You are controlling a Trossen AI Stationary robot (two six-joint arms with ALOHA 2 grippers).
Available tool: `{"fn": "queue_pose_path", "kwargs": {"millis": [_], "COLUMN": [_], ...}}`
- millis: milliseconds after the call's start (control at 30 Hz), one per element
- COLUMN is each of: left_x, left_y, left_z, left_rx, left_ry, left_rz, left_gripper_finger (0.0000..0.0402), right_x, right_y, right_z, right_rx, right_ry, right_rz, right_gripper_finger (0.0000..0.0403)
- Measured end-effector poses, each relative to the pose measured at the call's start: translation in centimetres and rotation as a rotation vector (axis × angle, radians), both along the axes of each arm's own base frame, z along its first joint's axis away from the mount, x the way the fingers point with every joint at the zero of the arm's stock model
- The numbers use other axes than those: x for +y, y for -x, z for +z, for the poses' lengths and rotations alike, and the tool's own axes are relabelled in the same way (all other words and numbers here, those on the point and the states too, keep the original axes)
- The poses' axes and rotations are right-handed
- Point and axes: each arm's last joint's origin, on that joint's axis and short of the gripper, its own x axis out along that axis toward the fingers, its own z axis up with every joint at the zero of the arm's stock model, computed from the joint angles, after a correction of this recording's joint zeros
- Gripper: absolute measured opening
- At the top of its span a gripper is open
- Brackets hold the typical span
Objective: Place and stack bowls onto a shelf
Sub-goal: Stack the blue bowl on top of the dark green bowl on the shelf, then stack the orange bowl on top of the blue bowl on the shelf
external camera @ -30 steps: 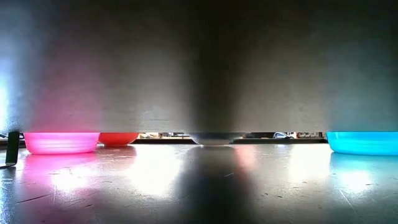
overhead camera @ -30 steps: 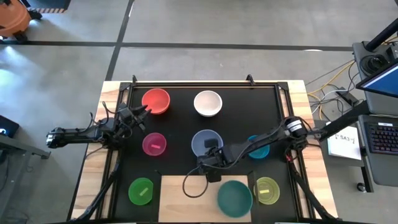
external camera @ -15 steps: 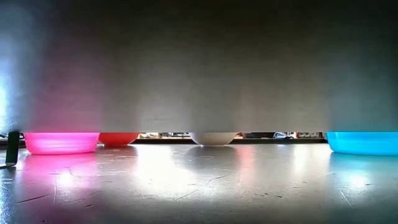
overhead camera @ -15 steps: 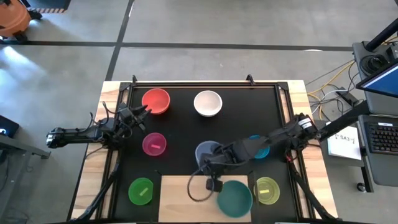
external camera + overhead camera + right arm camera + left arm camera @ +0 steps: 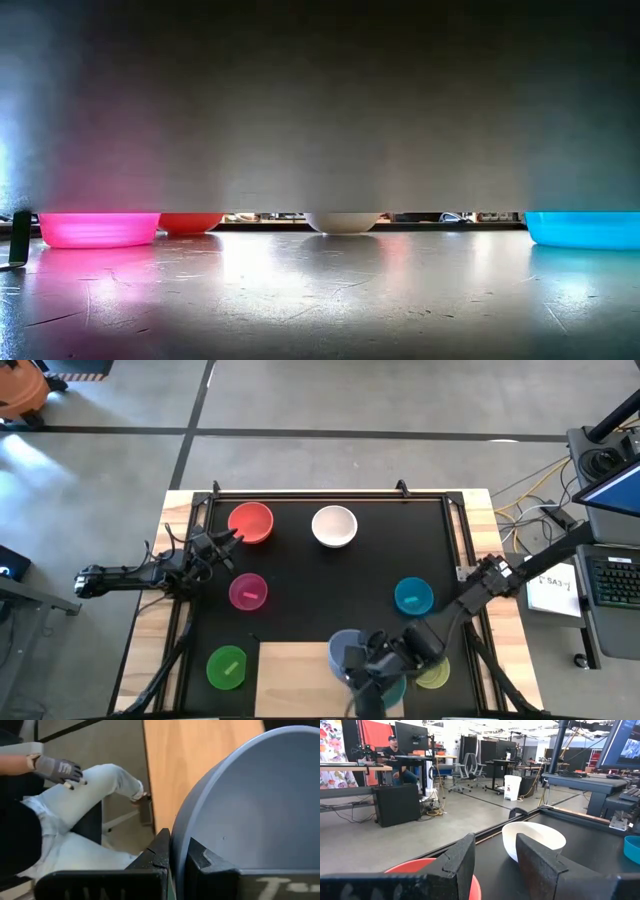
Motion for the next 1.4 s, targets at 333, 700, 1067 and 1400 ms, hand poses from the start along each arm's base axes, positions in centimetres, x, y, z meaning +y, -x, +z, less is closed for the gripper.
{"fn": "queue_pose_path", "kwargs": {"millis": [333, 700, 1067, 1400], "left_x": [0.0, 0.0, 0.0, 0.0], "left_y": [0.0, 0.0, 0.0, 0.0], "left_z": [0.0, 0.0, 0.0, 0.0], "left_rx": [0.0, 0.001, 0.001, 0.001], "left_ry": [0.0, 0.0, 0.0, 0.0], "left_rz": [0.0, 0.0, 0.001, 0.001], "left_gripper_finger": [0.0126, 0.0126, 0.0126, 0.0126], "right_x": [2.7, 3.7, 3.8, 4.1], "right_y": [2.5, 2.9, 2.9, 3.1], "right_z": [-0.7, -2.8, -2.8, -1.0], "right_rx": [0.09, 0.163, 0.149, 0.15], "right_ry": [0.029, 0.107, 0.123, 0.025], "right_rz": [0.051, 0.093, 0.131, 0.215], "right_gripper_finger": [0.0009, 0.0009, 0.0083, 0.0124]}}
